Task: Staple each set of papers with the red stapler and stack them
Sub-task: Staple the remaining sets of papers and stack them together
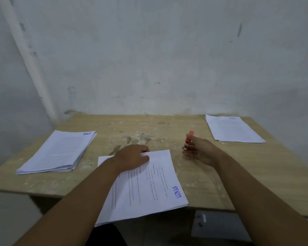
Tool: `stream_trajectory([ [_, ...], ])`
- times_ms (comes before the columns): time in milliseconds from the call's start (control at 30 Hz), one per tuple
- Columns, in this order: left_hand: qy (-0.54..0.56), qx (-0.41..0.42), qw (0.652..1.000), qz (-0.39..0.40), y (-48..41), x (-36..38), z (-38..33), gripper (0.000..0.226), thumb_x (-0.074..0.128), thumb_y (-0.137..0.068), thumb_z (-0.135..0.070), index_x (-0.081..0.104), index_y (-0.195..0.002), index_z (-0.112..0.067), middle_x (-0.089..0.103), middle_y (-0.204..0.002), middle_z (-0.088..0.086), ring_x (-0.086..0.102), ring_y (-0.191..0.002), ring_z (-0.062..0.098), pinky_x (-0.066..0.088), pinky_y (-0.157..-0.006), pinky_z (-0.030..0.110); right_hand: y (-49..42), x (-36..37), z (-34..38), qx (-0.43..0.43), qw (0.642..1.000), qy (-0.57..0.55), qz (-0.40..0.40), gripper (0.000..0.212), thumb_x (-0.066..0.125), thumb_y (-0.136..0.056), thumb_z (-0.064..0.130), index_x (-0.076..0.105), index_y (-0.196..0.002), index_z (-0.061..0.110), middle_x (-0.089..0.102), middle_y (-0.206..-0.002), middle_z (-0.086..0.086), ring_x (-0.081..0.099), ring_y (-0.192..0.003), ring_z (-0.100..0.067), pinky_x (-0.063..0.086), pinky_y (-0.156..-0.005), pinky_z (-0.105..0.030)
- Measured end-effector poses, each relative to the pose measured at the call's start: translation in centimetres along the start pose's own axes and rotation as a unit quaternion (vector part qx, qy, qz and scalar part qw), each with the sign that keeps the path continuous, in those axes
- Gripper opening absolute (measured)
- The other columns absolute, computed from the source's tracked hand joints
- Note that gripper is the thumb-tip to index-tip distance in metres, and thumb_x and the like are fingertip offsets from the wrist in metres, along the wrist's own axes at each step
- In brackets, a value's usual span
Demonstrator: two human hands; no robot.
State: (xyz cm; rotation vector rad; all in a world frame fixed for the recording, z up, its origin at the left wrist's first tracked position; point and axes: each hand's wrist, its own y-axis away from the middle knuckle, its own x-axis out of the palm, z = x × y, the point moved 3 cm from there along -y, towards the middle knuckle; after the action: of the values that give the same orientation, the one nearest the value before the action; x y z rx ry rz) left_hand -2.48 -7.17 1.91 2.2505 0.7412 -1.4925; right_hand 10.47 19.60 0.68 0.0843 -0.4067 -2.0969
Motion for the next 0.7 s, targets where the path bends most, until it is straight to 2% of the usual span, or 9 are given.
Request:
stream_trajectory([
  [100, -0.001, 0.000, 0.999, -0.036, -0.8, 2.3, -0.1, 0.024, 0.052, -0.091, -0.044, 0.062, -0.087, -0.023, 0.064, -0.084, -0.004, 0.061, -0.079, 0.016, 0.050, -0.072, 0.038, -0.8, 0.6, -0.5, 0.004, 0.999, -0.007, 0.046, 0.033, 0.080, -0.094, 0.031, 0.070, -0.101, 0.001, 0.070, -0.097, -0.018, 0.072, -0.091, -0.030, 0.058, -0.104, -0.048],
  [200, 0.037, -0.012, 0.995, -0.095, -1.0, 4.7, -0.4, 0.018, 0.056, -0.094, -0.036, 0.058, -0.082, -0.022, 0.059, -0.074, -0.004, 0.056, -0.070, 0.015, 0.043, -0.064, 0.031, -1.3, 1.8, -1.2, 0.004, 0.996, 0.038, 0.081, 0.029, 0.080, -0.094, 0.028, 0.071, -0.104, 0.002, 0.070, -0.102, -0.016, 0.072, -0.096, -0.027, 0.059, -0.104, -0.044],
  [333, 0.046, -0.007, 0.982, -0.183, -1.0, 6.0, -0.3, 0.024, 0.054, -0.090, -0.027, 0.045, -0.075, -0.010, 0.048, -0.063, 0.008, 0.049, -0.061, 0.022, 0.038, -0.057, 0.039, -2.1, 3.8, -1.7, -0.004, 0.990, 0.075, 0.115, 0.033, 0.079, -0.095, 0.030, 0.075, -0.107, -0.001, 0.077, -0.108, -0.019, 0.075, -0.099, -0.029, 0.061, -0.098, -0.041],
  [467, 0.054, 0.010, 0.979, -0.198, -1.2, 6.1, -0.2, 0.024, 0.054, -0.091, -0.025, 0.045, -0.072, -0.012, 0.048, -0.062, 0.006, 0.049, -0.060, 0.021, 0.037, -0.056, 0.035, -2.8, 4.8, -1.6, -0.016, 0.983, 0.131, 0.127, 0.039, 0.082, -0.091, 0.035, 0.078, -0.108, 0.000, 0.079, -0.112, -0.018, 0.076, -0.103, -0.032, 0.060, -0.096, -0.042],
  [567, 0.050, 0.018, 0.979, -0.199, -1.3, 6.3, 0.0, 0.023, 0.053, -0.091, -0.028, 0.048, -0.072, -0.015, 0.050, -0.062, 0.003, 0.050, -0.060, 0.018, 0.040, -0.058, 0.033, -3.2, 4.8, -1.8, -0.005, 0.981, 0.134, 0.142, 0.045, 0.084, -0.089, 0.037, 0.078, -0.111, -0.002, 0.079, -0.113, -0.018, 0.073, -0.114, -0.037, 0.058, -0.105, -0.047],
  [633, 0.053, 0.024, 0.978, -0.199, -1.3, 6.4, 0.3, 0.024, 0.053, -0.091, -0.027, 0.045, -0.071, -0.016, 0.048, -0.061, 0.002, 0.048, -0.058, 0.016, 0.036, -0.056, 0.030, -3.2, 5.0, -1.9, -0.006, 0.980, 0.136, 0.146, 0.045, 0.084, -0.089, 0.036, 0.078, -0.112, -0.003, 0.079, -0.113, -0.017, 0.074, -0.112, -0.036, 0.058, -0.104, -0.047],
  [700, 0.056, 0.028, 0.977, -0.202, -1.3, 6.3, 0.4, 0.026, 0.054, -0.092, -0.026, 0.043, -0.070, -0.020, 0.047, -0.060, 0.001, 0.047, -0.058, 0.015, 0.033, -0.055, 0.025, -3.0, 5.4, -2.0, -0.013, 0.979, 0.144, 0.144, 0.043, 0.084, -0.089, 0.035, 0.079, -0.111, -0.002, 0.080, -0.112, -0.017, 0.077, -0.103, -0.033, 0.060, -0.099, -0.045],
])
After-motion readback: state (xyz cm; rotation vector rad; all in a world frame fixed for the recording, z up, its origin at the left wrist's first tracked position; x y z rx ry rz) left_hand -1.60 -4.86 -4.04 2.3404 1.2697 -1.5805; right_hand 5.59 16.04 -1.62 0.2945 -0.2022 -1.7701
